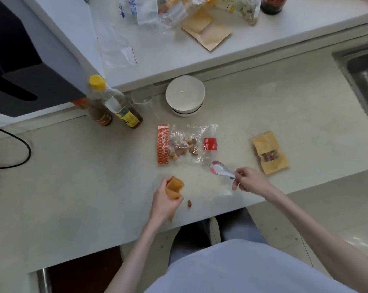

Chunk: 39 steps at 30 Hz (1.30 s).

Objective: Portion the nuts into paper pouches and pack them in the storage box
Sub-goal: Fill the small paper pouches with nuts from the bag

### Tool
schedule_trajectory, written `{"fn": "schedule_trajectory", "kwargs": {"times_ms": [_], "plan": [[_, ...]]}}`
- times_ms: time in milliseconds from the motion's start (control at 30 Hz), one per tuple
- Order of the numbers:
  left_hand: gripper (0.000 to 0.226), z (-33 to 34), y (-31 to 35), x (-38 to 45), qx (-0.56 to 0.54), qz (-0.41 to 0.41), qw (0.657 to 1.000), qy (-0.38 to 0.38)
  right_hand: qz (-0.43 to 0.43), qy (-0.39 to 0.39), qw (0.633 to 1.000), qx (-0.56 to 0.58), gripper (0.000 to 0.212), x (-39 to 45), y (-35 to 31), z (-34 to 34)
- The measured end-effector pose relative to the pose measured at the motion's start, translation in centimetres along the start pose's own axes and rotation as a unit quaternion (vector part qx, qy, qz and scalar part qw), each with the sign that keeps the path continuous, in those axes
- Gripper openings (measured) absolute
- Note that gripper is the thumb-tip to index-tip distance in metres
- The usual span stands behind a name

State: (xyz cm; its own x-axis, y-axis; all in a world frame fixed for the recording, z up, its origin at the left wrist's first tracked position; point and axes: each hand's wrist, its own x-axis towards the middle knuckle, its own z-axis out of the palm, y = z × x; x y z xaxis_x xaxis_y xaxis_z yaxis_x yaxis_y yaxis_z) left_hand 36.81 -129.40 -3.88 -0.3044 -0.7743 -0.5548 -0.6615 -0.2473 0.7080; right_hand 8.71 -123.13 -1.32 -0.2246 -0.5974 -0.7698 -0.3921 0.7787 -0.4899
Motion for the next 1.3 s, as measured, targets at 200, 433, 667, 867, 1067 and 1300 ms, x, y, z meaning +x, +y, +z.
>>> {"fn": "schedule_trajectory", "kwargs": {"times_ms": [200, 433, 667, 867, 1067, 1300], "plan": [[0.045, -1.0, -1.6, -0.8, 0.023, -0.017, 0.997, 0.076, -0.059, -0.108, 0.992, 0.001, 0.029, -0.6, -0.7, 6.1], [0.045, -1.4, -3.0, -1.9, 0.089, -0.019, 0.993, 0.075, -0.118, -0.075, 0.989, -0.045, 0.015, -0.8, -1.2, 12.3], [0.040, -1.1, -4.0, -2.8, 0.089, -0.037, 0.993, 0.066, -0.150, -0.024, 0.984, -0.087, 0.020, 0.3, -0.8, 15.6], [0.037, -0.7, -4.2, -3.0, 0.091, -0.047, 0.993, 0.065, -0.153, 0.018, 0.980, -0.125, 0.015, 0.9, -0.6, 16.4], [0.035, -0.1, -3.6, -2.6, 0.098, -0.051, 0.992, 0.063, -0.149, 0.036, 0.979, -0.132, 0.008, 1.4, -0.8, 16.7], [0.038, 0.2, -3.2, -2.3, 0.103, -0.059, 0.991, 0.061, -0.135, 0.019, 0.984, -0.118, 0.022, 1.6, -2.1, 16.6]]}}
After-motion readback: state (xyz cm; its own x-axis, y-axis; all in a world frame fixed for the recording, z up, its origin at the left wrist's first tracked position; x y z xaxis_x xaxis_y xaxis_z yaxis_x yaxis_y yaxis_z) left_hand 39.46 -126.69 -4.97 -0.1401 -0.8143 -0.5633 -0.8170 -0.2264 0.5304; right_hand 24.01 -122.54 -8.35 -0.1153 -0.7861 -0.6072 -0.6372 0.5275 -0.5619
